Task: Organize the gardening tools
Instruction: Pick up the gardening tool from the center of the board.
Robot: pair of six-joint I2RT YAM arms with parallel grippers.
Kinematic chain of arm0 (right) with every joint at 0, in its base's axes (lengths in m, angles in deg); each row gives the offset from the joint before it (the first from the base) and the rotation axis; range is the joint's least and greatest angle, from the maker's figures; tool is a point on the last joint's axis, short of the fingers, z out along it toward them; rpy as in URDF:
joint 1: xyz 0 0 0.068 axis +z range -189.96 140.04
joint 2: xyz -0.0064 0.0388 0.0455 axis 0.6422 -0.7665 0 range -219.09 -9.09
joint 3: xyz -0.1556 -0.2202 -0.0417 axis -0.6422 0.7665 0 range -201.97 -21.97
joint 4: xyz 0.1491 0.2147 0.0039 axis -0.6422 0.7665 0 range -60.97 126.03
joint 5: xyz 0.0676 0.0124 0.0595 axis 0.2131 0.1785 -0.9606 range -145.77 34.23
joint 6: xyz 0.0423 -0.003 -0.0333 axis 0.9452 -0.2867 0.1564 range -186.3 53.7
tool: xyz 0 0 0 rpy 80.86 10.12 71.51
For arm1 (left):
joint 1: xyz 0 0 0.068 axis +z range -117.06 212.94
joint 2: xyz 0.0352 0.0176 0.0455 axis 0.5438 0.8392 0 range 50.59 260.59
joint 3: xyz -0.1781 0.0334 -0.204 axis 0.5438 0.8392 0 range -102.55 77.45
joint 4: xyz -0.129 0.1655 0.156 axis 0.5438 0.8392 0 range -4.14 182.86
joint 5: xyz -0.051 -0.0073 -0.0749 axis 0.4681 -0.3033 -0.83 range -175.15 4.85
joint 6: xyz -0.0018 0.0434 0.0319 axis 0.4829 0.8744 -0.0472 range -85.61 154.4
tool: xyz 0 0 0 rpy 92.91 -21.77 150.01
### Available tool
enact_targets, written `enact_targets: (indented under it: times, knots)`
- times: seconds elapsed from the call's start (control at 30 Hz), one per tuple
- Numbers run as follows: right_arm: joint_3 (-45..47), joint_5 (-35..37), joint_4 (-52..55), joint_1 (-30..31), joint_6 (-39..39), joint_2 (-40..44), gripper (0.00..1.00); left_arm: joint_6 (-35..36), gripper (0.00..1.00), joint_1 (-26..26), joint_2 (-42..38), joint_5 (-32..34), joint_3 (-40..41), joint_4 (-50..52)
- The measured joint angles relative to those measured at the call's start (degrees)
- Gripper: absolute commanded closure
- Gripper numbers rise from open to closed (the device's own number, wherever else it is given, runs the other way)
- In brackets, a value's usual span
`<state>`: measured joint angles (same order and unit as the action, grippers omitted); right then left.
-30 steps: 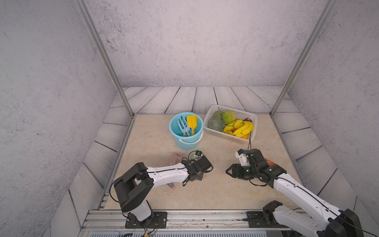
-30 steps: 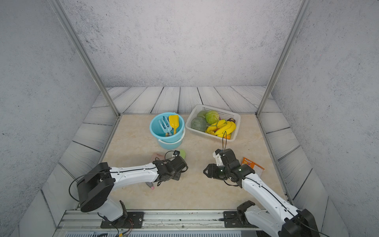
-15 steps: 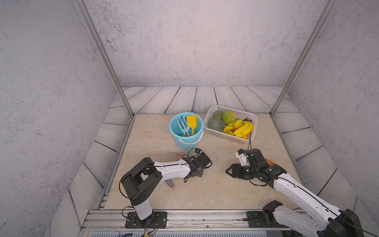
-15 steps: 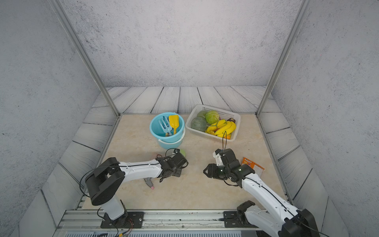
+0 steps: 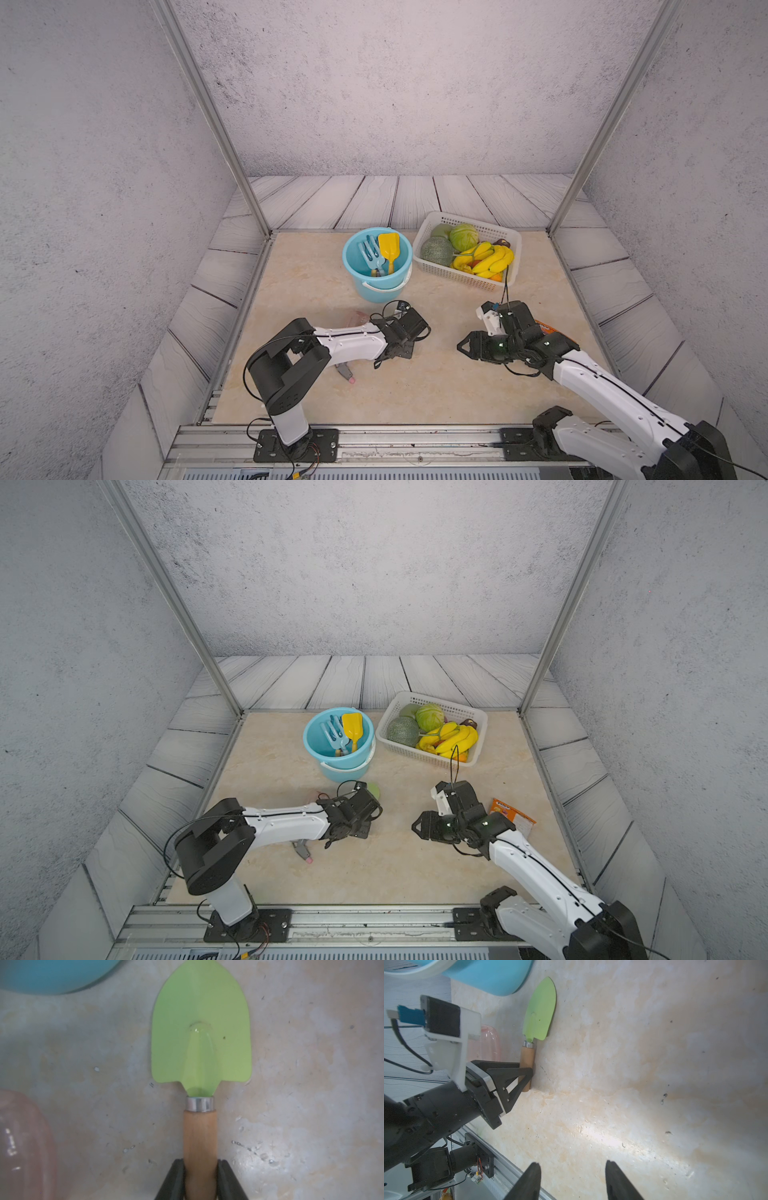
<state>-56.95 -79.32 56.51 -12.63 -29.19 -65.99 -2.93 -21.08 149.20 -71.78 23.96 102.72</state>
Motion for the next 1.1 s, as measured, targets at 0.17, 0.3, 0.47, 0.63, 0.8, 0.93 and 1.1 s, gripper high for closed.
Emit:
enact_targets:
  times: [0.17, 0.3, 0.47, 0.63, 0.8, 0.93, 1.1]
  knots:
    - [-0.1, 0.0, 0.1, 0.0, 0.0, 0.0, 0.44, 0.5, 1.00, -0.4, -1.8, -2.0, 0.0, 0.3]
    - [-0.1, -0.4, -0.2, 0.0, 0.2, 0.0, 0.44, 1.2, 1.00, -1.4, -6.0, -2.9, 0.0, 0.5]
    - [-0.2, -2.1, -1.9, 0.0, 0.8, 0.0, 0.44, 1.6, 1.00, -3.9, -11.6, -3.5, 0.0, 0.2]
    - [-0.6, -4.5, -4.9, 0.0, 1.9, 0.1, 0.42, 2.6, 1.00, -6.6, -15.1, -4.3, 1.0, -3.0]
    - [-3.4, -5.3, -6.8, 0.0, 2.8, 0.1, 0.42, 3.9, 1.00, -9.5, -17.5, -5.0, 2.4, -6.2]
    - [-5.2, -5.2, -8.5, 0.0, 3.3, 0.1, 0.43, 5.4, 1.00, -11.7, -18.9, -5.3, 3.0, -8.5]
    - [-5.4, -4.7, -9.8, 0.0, 3.9, 0.1, 0.44, 6.4, 1.00, -13.6, -20.2, -5.3, 3.9, -11.5]
